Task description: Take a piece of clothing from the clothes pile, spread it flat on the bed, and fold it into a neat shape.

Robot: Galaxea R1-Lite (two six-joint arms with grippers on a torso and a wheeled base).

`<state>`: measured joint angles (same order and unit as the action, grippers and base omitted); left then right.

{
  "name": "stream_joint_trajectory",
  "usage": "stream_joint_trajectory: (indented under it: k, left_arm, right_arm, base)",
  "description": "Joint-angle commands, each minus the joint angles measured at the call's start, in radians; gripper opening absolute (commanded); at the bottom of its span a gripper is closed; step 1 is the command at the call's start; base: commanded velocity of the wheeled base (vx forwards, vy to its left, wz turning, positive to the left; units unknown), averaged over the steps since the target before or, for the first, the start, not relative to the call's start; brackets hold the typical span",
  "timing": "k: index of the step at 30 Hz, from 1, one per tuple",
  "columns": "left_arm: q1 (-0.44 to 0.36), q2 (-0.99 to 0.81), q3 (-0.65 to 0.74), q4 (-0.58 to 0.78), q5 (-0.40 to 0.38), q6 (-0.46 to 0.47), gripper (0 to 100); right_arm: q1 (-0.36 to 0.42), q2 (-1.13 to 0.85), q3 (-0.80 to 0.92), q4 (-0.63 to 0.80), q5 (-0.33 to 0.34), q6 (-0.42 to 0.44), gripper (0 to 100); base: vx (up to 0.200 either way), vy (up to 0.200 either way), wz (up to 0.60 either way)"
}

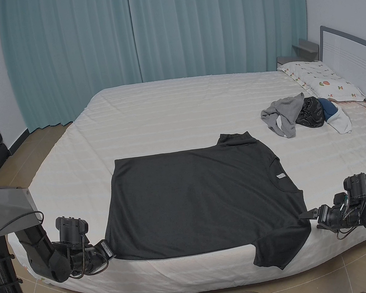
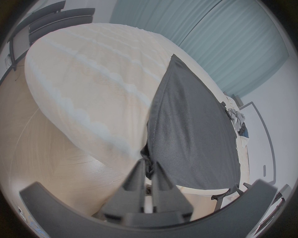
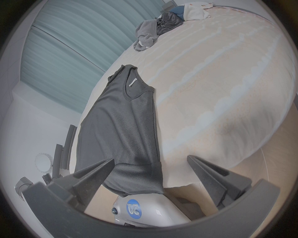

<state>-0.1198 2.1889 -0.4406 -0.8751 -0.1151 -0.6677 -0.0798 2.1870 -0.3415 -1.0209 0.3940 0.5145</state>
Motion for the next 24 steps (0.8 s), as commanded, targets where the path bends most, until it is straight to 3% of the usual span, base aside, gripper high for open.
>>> stream_joint_trajectory:
  k: [1,22,23,24]
  left_arm:
    - [0.0,-0.032,0.028,-0.001,0.018,-0.009,0]
    - [0.002,-0.077,0.068,-0.002,0.029,-0.018,0]
    - [0.002,-0.077,0.068,-0.002,0.029,-0.02,0]
    - [0.002,-0.078,0.068,-0.004,0.029,-0.02,0]
  right_arm:
    - [-0.002,0.005,-0.007,-0.001,0.0,0.001,100]
    - [0.048,0.057,-0.136,0.018,-0.02,0.058,100]
    - [0.055,0.074,-0.148,0.018,-0.024,0.065,0]
    - [0.064,0.086,-0.156,0.016,-0.027,0.065,0]
  base:
    - [0.0,0.0,0.0]
    - [0.0,0.0,0.0]
    - [0.0,0.0,0.0]
    - [0.0,0.0,0.0]
